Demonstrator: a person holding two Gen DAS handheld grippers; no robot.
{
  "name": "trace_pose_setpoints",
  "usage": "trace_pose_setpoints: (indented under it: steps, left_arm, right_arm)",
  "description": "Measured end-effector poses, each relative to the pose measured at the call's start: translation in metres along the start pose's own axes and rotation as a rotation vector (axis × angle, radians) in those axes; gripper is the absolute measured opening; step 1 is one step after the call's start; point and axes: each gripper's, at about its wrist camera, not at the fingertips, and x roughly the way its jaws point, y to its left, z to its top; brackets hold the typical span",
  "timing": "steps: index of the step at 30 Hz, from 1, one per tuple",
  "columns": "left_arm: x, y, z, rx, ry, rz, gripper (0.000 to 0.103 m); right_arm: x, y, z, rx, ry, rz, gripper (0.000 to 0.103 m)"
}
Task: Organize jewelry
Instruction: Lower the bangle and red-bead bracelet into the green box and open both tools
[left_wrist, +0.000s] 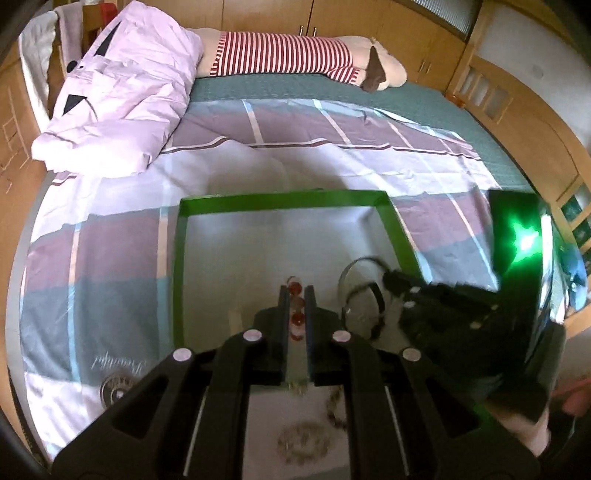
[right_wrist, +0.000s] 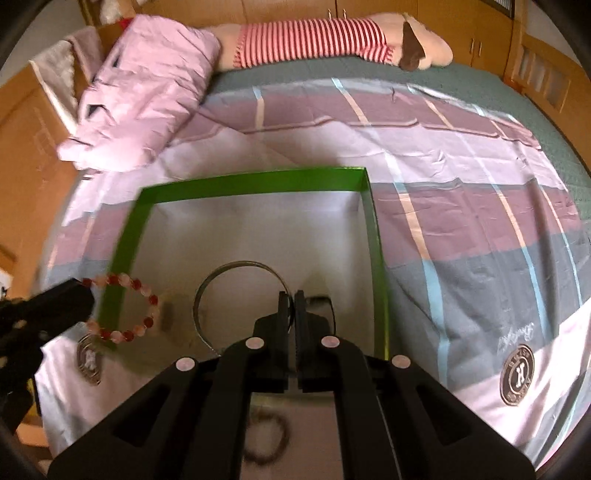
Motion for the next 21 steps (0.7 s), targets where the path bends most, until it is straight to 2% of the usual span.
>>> trace_pose_setpoints:
  steps: [3,6,9,12,18,20,21]
  left_arm:
    - [0.034,0.008,0.01,-0.029,0.036,-0.008,0.007]
    - [0.058,0.019,0.01,-0.062,0.064,0.015,0.007]
    - [0.077,0.027,0.007,-0.051,0.088,0.026,0.007]
    - [0.093,0.037,0.005,-0.064,0.107,0.05,0.007]
    - [0.106,0.055,0.0,-0.094,0.13,0.094,0.008]
    - [0.107,0.061,-0.002,-0.12,0.14,0.097,0.012]
    - [0.106,0.064,-0.003,-0.135,0.141,0.091,0.018]
  right_arm:
    - [0.032,-0.002,0.006,0.028,0.059,0.02,0.003]
    - [0.048,0.002,0.008,0.015,0.076,-0.006,0.003]
    - [0.06,0.012,0.007,-0.034,0.082,-0.013,0.003]
    - [0.07,0.02,0.004,-0.052,0.108,-0.013,0.003]
    - [0.089,0.029,-0.004,-0.093,0.155,-0.069,0.003]
    - [0.091,0.027,-0.004,-0.082,0.153,-0.066,0.003]
    - [0.091,0.026,-0.004,-0.075,0.153,-0.066,0.004]
